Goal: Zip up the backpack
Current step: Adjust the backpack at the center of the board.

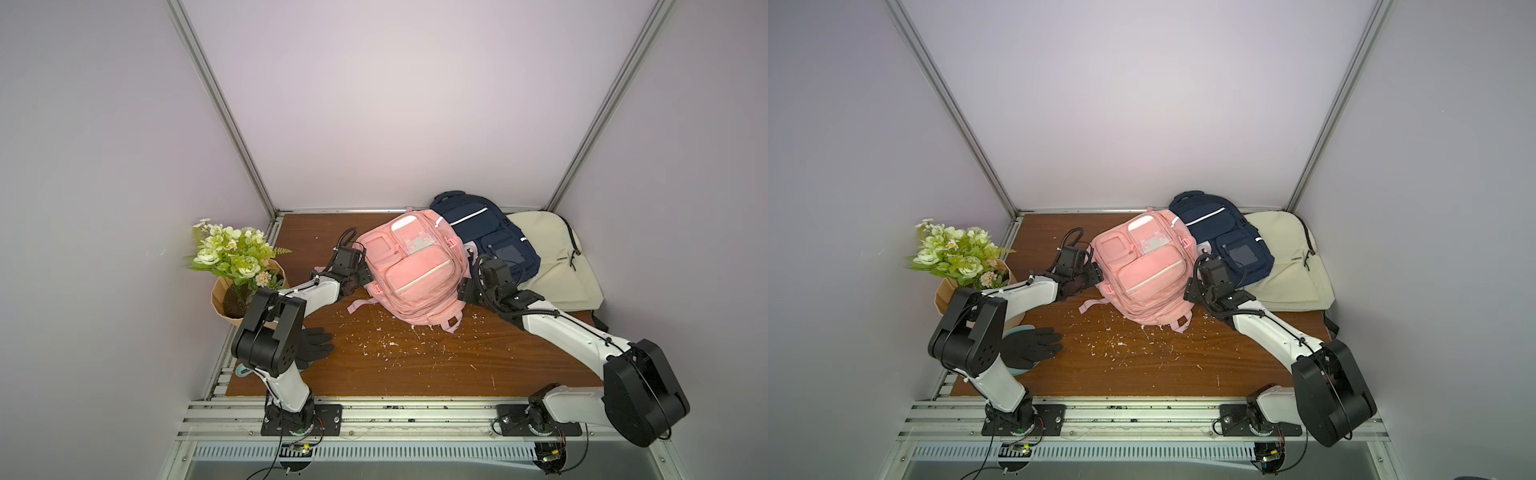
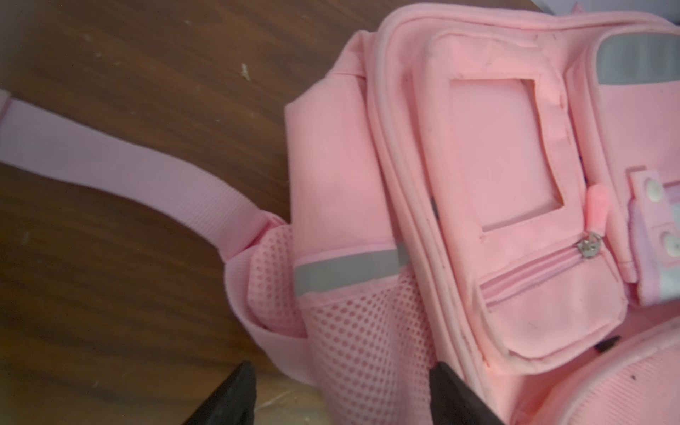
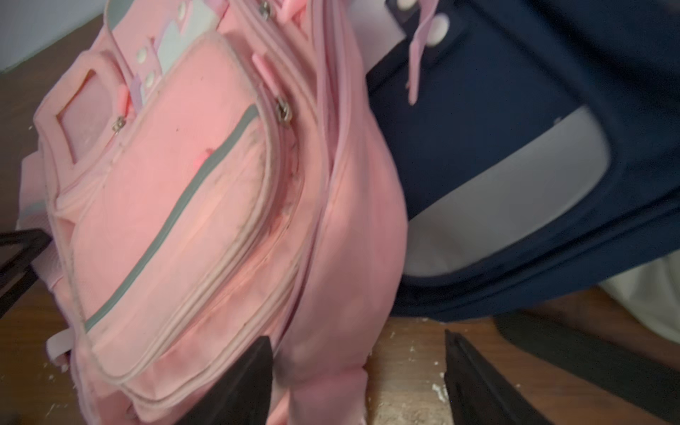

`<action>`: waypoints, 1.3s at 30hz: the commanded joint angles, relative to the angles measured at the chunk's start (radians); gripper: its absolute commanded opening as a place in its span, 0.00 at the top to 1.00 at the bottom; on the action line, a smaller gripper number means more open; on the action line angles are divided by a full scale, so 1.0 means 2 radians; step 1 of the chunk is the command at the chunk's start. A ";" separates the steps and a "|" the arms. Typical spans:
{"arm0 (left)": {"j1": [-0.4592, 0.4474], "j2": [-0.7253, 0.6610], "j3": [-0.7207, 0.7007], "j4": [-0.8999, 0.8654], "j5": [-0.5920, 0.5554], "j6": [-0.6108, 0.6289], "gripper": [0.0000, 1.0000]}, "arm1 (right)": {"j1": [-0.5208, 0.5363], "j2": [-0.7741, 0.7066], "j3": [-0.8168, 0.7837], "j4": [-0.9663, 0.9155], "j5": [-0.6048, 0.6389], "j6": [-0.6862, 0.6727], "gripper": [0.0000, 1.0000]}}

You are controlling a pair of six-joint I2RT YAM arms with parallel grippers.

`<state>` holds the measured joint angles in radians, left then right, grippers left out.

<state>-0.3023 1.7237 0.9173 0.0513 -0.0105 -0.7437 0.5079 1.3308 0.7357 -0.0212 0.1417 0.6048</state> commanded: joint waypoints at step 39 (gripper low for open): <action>-0.226 -0.173 -0.102 0.098 0.008 -0.085 1.00 | 0.074 -0.059 0.003 0.133 0.001 -0.065 0.39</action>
<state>-0.7414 1.3682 0.6708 0.1436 -0.0277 -0.8898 0.5812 1.2747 0.8619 0.0738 0.2192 0.4625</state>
